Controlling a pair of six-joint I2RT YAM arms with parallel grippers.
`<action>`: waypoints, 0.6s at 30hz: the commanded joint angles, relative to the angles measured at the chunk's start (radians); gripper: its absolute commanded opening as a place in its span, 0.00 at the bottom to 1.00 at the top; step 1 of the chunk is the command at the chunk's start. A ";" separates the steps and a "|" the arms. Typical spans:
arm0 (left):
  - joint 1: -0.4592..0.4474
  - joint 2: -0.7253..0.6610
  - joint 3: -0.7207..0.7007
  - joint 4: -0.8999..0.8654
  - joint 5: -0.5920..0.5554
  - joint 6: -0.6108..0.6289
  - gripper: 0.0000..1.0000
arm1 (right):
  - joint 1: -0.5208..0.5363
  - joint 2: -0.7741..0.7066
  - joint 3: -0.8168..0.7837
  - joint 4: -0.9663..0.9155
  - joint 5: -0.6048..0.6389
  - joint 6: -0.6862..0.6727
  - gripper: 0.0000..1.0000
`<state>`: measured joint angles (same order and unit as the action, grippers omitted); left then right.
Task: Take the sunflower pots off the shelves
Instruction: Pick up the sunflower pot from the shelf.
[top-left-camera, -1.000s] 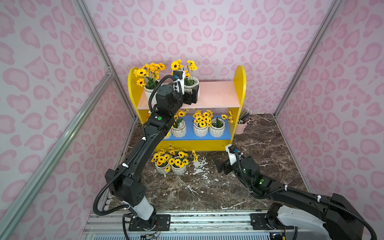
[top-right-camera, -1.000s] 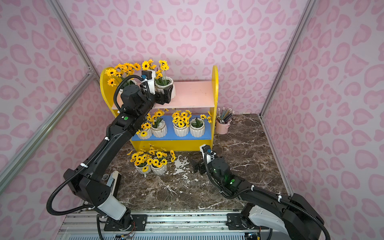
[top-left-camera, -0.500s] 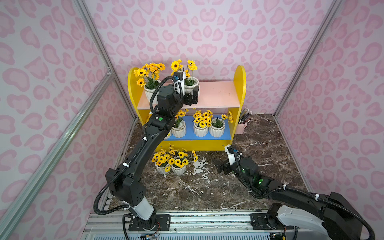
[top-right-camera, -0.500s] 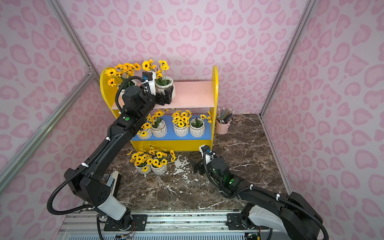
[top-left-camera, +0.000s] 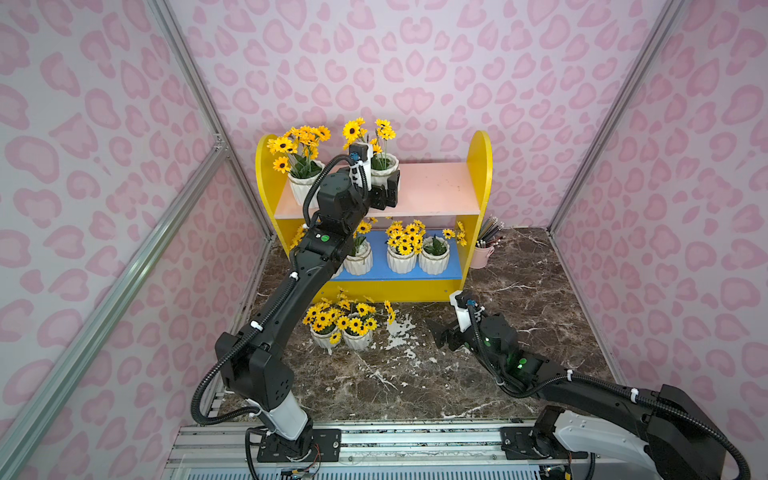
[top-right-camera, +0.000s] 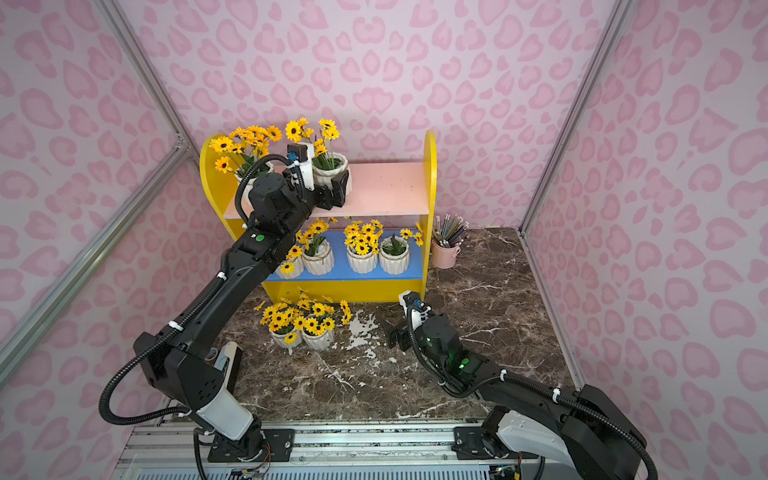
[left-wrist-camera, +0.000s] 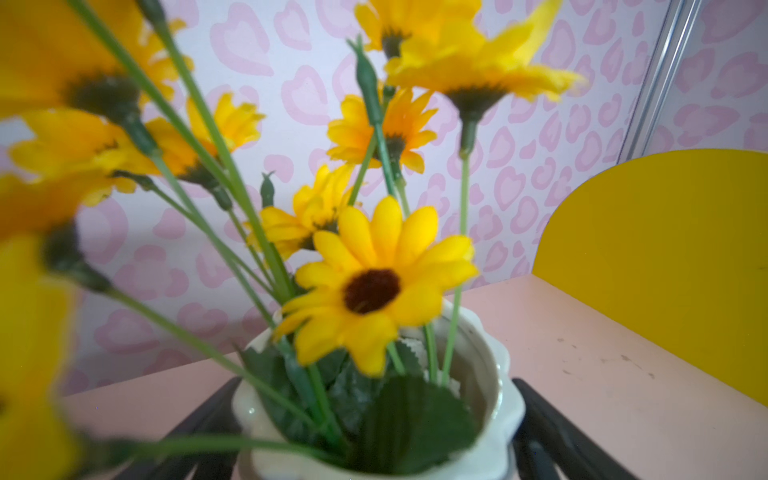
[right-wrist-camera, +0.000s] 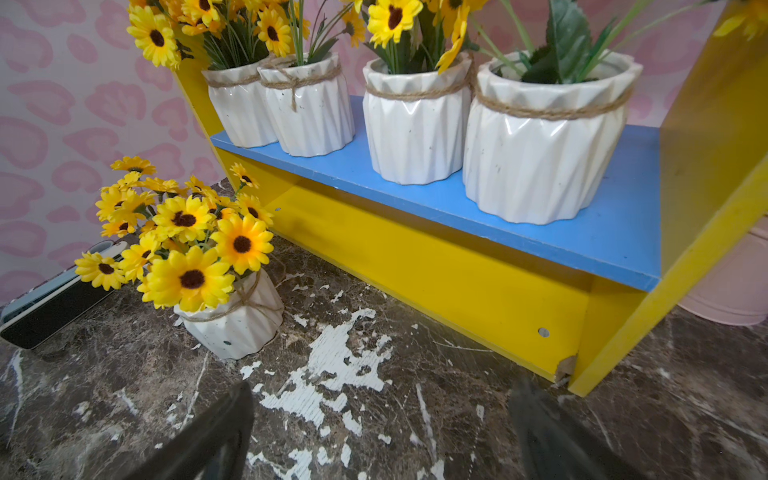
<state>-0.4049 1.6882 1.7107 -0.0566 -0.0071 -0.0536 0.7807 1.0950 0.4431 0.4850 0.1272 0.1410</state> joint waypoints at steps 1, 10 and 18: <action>0.000 0.000 0.005 0.058 0.028 0.015 0.98 | -0.001 -0.003 0.003 0.034 -0.008 0.003 0.98; 0.000 0.008 0.010 0.042 0.011 0.047 1.00 | -0.001 -0.013 0.001 0.027 -0.014 0.001 0.98; 0.000 -0.023 -0.016 0.051 0.067 0.058 0.95 | -0.001 -0.007 0.006 0.029 -0.021 0.000 0.98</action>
<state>-0.4049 1.6810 1.7016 -0.0395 0.0158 -0.0090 0.7788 1.0866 0.4431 0.4854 0.1123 0.1410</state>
